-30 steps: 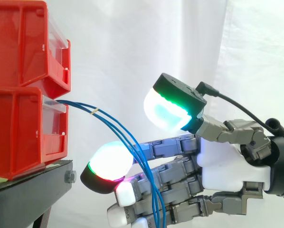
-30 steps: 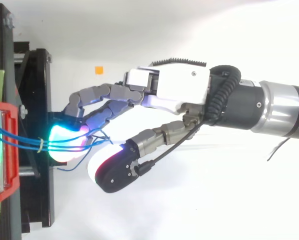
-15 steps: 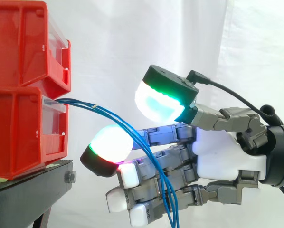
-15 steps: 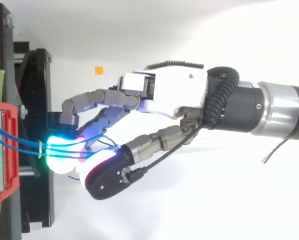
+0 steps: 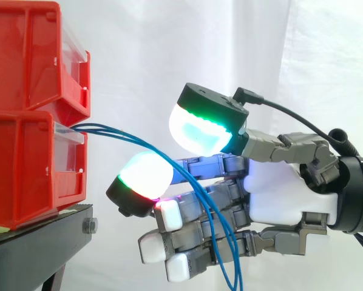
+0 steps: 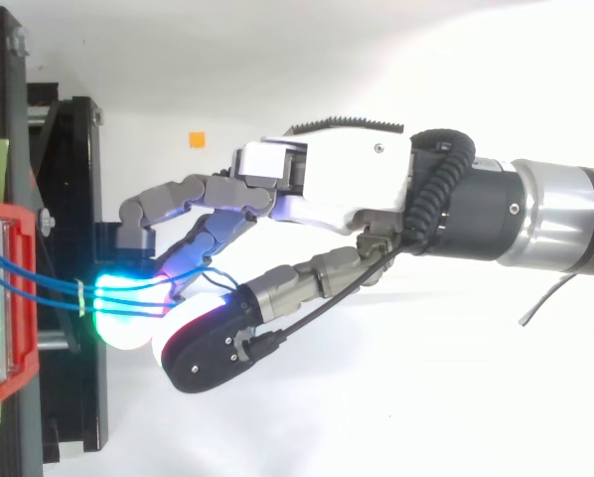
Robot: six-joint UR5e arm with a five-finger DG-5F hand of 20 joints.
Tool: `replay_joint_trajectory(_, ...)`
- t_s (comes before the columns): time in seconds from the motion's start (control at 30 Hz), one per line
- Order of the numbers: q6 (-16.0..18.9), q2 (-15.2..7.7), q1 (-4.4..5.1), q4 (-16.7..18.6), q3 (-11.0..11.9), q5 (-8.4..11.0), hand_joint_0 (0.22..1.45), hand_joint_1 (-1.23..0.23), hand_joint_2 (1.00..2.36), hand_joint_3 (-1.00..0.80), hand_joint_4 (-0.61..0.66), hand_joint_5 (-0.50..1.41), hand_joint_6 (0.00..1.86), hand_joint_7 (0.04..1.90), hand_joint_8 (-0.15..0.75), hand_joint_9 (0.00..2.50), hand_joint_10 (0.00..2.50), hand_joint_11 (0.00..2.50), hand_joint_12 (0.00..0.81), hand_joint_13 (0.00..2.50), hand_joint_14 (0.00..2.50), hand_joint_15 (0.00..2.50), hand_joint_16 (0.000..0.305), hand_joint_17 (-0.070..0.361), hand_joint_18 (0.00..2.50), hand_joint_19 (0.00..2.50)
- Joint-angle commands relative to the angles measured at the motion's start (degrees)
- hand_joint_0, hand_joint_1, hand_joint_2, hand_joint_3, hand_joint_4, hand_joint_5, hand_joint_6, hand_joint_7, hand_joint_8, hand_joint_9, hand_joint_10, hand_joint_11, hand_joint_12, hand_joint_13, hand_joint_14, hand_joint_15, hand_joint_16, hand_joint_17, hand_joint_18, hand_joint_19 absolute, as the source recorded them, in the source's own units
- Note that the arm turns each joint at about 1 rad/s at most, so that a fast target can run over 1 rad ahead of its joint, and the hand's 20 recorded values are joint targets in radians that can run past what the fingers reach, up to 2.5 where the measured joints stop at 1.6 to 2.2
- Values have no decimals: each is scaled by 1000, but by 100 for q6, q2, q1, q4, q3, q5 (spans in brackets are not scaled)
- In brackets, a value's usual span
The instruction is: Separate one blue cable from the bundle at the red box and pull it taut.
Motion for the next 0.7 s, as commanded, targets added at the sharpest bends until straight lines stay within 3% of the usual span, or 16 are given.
replay_joint_trajectory(0.0, 3, 2, -26, -15, 49, -72, 617, -573, 1013, -322, 112, -133, 586, 1095, 281, 866, 22, 793, 332, 757, 20, 546, 46, 104, 571, 655)
replay_joint_trajectory(0.67, 3, 2, -123, -120, 189, -142, 622, -597, 1016, -227, 118, -142, 654, 1010, 288, 915, 22, 834, 342, 796, 22, 565, 48, 109, 614, 668)
